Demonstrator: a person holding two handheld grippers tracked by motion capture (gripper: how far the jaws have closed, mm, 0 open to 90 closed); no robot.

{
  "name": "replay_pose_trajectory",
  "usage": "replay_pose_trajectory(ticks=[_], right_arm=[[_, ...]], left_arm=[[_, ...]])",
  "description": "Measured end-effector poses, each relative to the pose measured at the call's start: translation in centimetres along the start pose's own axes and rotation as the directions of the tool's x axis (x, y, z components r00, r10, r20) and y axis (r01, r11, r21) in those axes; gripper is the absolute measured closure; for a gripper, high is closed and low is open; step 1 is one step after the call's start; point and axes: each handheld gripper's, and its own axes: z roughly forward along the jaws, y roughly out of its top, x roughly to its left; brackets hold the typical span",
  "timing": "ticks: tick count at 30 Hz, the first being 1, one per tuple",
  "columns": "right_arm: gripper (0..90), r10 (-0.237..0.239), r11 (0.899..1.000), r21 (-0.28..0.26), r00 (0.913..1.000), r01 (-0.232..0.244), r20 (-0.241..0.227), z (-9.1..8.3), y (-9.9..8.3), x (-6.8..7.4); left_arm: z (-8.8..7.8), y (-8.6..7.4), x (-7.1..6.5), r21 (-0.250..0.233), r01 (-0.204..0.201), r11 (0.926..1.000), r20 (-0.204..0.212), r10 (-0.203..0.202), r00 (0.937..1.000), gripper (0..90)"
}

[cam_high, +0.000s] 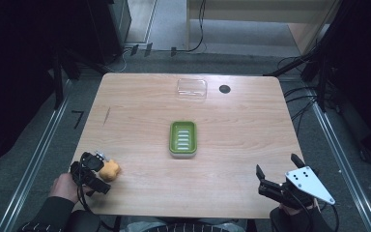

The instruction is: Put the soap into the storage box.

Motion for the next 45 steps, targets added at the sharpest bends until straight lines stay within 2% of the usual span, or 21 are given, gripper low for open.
replay_pose_trajectory(ticks=[19,27,31,38,45], right_arm=[[0.0,-0.005,1.0,0.004,1.0,0.005,0.003,0.0,0.0,0.1],[0.0,-0.01,1.0,0.002,1.0,0.01,-0.002,0.1,0.1,0.1],[0.0,-0.01,1.0,0.002,1.0,0.01,-0.002,0.1,0.1,0.1],[0.0,-0.011,1.0,0.004,0.9999,0.011,-0.002,0.1,0.1,0.2],[0.0,-0.014,1.0,0.004,0.9999,0.014,-0.001,0.1,0.1,0.2]], left_arm=[[-0.3,0.2,0.0,-0.014,0.014,0.9998,0.011,-0.014,0.9998,7.4],[-0.8,0.4,-0.1,-0.038,0.021,0.9991,0.016,-0.02,0.9997,5.8],[-1.0,0.6,-0.2,-0.053,0.037,0.9979,0.023,-0.036,0.9991,5.3],[-1.4,1.2,-0.2,-0.065,0.03,0.9975,0.032,-0.028,0.9991,3.7],[-1.4,2.0,-0.1,-0.077,0.043,0.9961,0.049,-0.039,0.998,0.6]])
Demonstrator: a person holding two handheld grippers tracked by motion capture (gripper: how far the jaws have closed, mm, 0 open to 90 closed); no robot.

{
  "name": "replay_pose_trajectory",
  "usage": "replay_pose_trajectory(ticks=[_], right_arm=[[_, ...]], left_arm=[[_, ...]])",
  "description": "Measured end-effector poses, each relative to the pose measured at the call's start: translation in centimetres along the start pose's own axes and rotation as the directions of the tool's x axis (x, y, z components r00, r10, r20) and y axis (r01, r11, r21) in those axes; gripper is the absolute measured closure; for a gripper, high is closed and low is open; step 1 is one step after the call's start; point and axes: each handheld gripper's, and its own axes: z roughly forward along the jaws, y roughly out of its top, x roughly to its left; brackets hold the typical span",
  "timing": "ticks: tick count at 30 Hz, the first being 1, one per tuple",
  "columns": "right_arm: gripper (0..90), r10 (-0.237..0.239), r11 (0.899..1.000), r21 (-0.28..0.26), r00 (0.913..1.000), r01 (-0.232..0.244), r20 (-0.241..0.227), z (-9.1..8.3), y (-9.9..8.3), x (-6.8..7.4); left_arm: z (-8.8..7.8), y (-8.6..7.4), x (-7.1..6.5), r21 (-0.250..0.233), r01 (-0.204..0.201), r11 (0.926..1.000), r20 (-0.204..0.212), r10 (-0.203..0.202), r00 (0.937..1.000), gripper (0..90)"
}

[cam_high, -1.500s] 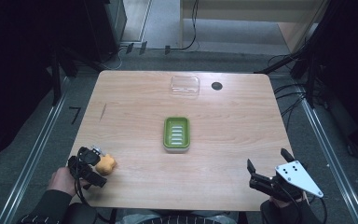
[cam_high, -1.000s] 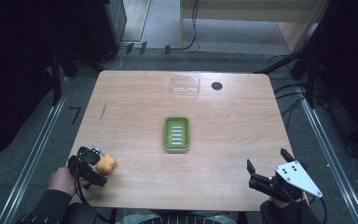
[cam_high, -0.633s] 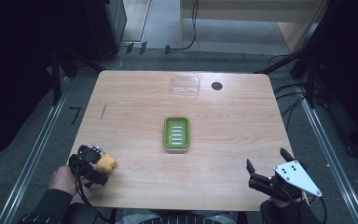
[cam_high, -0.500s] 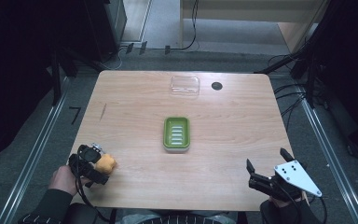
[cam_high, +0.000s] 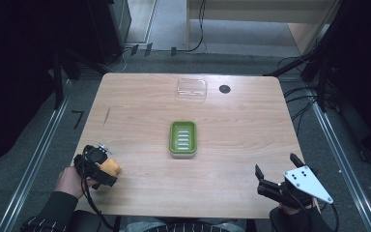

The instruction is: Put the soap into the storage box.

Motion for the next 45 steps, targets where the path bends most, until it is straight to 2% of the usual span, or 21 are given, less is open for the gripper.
replay_pose_trajectory(ticks=[15,23,28,33,35,45], right_arm=[[0.0,-0.002,1.0,0.005,1.0,0.002,-0.001,0.1,0.0,0.1],[0.0,-0.002,1.0,0.004,1.0,0.002,0.0,0.1,0.0,0.1],[0.0,0.002,1.0,0.004,1.0,-0.002,-0.001,0.0,0.0,0.1],[0.0,0.001,1.0,0.003,1.0,-0.001,-0.001,0.0,0.0,0.0],[0.0,0.0,1.0,0.003,1.0,0.0,0.0,0.0,0.0,0.0],[0.0,0.001,1.0,0.003,1.0,-0.001,0.0,0.0,0.0,0.0]], left_arm=[[0.3,1.9,0.2,-0.009,0.016,0.9998,0.027,-0.016,0.9995,0.0],[1.0,2.4,0.3,0.041,0.022,0.9989,0.035,-0.024,0.9991,0.0],[1.3,2.7,0.3,0.077,-0.001,0.997,0.03,-0.001,0.9996,0.0],[1.7,3.0,0.3,0.1,-0.015,0.9949,0.045,0.01,0.9989,0.0],[1.8,3.0,0.4,0.113,-0.018,0.9935,0.036,0.014,0.9992,0.0],[2.4,3.2,0.8,0.141,0.002,0.9901,0.044,-0.009,0.999,0.0]])
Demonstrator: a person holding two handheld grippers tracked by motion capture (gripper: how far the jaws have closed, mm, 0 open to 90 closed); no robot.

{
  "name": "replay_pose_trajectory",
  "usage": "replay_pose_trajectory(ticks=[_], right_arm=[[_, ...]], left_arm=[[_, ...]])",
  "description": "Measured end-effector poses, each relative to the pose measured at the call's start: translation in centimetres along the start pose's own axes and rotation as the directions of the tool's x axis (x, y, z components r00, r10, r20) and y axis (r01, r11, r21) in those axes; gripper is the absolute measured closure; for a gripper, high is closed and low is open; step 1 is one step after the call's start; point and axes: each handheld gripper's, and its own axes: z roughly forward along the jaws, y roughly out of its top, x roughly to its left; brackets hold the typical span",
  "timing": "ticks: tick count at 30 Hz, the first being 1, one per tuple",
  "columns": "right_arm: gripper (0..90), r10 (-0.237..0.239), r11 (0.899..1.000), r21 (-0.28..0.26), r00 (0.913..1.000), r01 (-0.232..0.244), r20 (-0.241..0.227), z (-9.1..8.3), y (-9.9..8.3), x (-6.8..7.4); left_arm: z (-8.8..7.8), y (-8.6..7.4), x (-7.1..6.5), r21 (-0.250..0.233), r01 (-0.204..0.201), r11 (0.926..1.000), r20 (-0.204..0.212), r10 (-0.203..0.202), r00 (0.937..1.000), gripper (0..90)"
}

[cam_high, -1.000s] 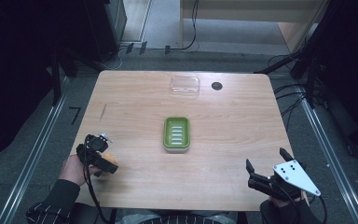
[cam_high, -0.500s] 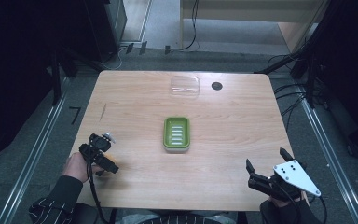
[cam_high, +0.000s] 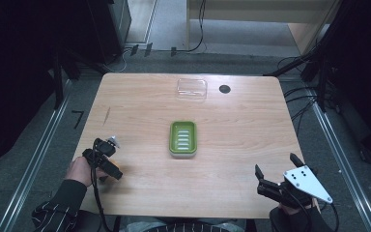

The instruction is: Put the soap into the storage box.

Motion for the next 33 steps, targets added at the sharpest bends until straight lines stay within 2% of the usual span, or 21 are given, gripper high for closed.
replay_pose_trajectory(ticks=[3,9,13,21,27,30,33], right_arm=[[0.0,-0.002,1.0,-0.003,1.0,0.002,0.002,-0.01,0.0,-0.04],[0.0,0.0,1.0,-0.002,1.0,0.0,0.002,-0.04,-0.01,-0.06],[0.0,0.005,1.0,-0.005,1.0,-0.005,0.004,-0.03,-0.01,-0.08],[0.0,0.002,1.0,-0.002,1.0,-0.002,0.002,-0.04,-0.01,-0.07],[0.0,0.005,1.0,-0.003,1.0,-0.005,0.003,-0.03,-0.01,-0.07],[0.0,0.005,1.0,-0.003,1.0,-0.005,0.003,-0.03,-0.02,-0.08],[0.0,0.005,1.0,-0.003,1.0,-0.005,0.003,-0.03,-0.02,-0.08]], left_arm=[[0.1,-0.01,0.03,0.003,0.009,1.0,-0.004,-0.009,1.0,0.1],[0.14,-0.15,0.06,0.007,-0.003,1.0,-0.005,0.003,1.0,4.2],[0.3,-0.27,0.1,0.017,-0.013,0.9998,-0.009,0.013,0.9999,10.5],[0.25,-0.39,0.19,0.006,-0.006,1.0,0.004,0.006,1.0,14.1],[0.05,-0.47,0.01,-0.006,-0.005,1.0,0.006,0.005,1.0,20.9],[-0.09,-0.47,-0.16,-0.009,-0.016,0.9998,0.005,0.016,0.9999,25.1],[-0.1,-0.5,-0.15,-0.012,-0.02,0.9997,0.006,0.02,0.9998,25.6]])
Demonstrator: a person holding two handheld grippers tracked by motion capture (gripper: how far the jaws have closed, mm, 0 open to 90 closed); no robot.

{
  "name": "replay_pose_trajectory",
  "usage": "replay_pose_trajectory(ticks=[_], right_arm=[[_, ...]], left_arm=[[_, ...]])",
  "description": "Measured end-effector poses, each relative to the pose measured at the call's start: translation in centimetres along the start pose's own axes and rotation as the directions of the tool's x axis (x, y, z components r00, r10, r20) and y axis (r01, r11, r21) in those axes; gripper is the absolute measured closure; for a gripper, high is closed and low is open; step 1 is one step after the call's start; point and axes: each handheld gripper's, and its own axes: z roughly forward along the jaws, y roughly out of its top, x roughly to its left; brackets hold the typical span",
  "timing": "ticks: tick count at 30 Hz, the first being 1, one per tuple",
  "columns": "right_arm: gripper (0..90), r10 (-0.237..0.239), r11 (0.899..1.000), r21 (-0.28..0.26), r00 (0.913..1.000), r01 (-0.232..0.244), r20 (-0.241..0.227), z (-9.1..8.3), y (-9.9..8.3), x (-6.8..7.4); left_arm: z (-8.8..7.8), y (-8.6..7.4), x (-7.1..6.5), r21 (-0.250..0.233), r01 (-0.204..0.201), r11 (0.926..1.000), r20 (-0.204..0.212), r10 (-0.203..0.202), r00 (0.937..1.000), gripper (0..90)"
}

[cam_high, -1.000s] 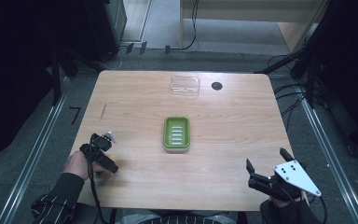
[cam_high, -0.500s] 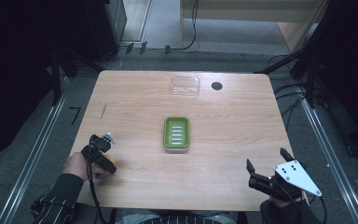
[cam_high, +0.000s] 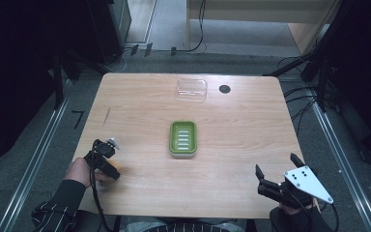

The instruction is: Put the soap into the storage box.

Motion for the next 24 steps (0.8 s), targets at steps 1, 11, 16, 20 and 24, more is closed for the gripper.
replay_pose_trajectory(ticks=[1,11,16,20,24], right_arm=[[0.0,-0.001,1.0,0.001,1.0,0.001,0.0,0.01,0.0,0.0],[0.0,0.001,1.0,0.0,1.0,-0.001,0.0,0.0,0.0,-0.01],[0.0,0.001,1.0,-0.001,1.0,-0.001,0.0,0.0,0.0,-0.02],[0.0,0.001,1.0,0.0,1.0,-0.001,0.0,0.0,0.01,-0.02],[0.0,0.0,1.0,0.0,1.0,0.0,0.0,0.0,0.0,-0.03]], left_arm=[[0.0,-0.03,-0.01,-0.003,0.001,1.0,0.002,-0.001,1.0,25.8],[-0.01,-0.1,-0.06,-0.012,-0.008,0.9999,0.001,0.008,1.0,26.1],[-0.04,-0.09,-0.06,-0.015,-0.009,0.9999,0.002,0.009,1.0,26.1],[-0.16,-0.11,0.06,-0.012,-0.013,0.9998,0.001,0.013,0.9999,26.1],[-0.38,-0.16,0.18,-0.016,-0.008,0.9998,0.002,0.008,1.0,26.1]])
